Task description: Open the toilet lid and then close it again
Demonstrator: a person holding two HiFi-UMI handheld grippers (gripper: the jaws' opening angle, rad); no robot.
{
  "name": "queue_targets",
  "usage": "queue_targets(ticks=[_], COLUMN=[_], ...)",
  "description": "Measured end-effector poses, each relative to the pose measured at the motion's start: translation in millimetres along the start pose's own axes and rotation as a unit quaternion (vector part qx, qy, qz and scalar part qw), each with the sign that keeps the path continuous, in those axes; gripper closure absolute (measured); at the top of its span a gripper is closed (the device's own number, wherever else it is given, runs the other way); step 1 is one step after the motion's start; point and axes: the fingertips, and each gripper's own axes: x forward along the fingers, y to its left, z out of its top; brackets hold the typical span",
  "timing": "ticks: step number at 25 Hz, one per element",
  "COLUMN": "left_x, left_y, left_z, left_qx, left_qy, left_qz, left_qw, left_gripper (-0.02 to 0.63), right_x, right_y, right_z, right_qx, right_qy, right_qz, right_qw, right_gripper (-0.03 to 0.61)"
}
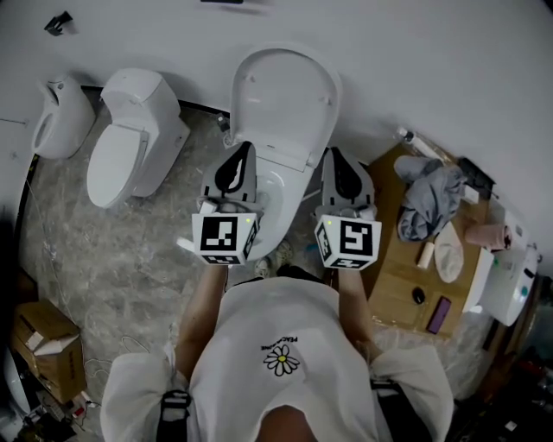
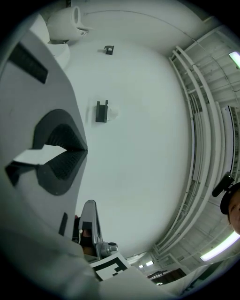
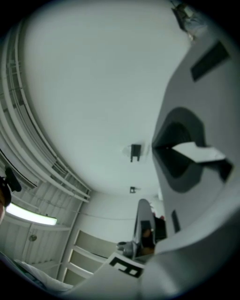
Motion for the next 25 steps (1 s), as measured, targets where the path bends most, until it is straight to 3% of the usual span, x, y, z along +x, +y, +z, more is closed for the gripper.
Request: queue_targets(ticks=[13,19,21,25], left_x=[8,46,68,120], left_y=[6,16,23,39], left_z=[-6,-18,-21,-33], left_qx=[-0.005,-0.002,0.002,0.026], left_qy=[0.007,0.027,0.037,0.058], left_qz=[0.001,-0.012,-0.023,-0.032], left_qw=[1.0,0.9996,0.9991,0.9974], left_gripper=[0.589,0.579,0.508,0.463], right_x=[-2,26,42,88], right_y=[-12,-36,-47,-69], right_z=[-10,-6,-1,0], right_qx=[0.013,0.013,0.011,-0.003], right_qy=[0.011,0.006,0.006,0.022], right_qz=[-0.008,-0.032,-0.033,-0.027], right_qw=[1.0,0.999,0.999,0.999], right_gripper=[0.549,0.548,0.546,0.529])
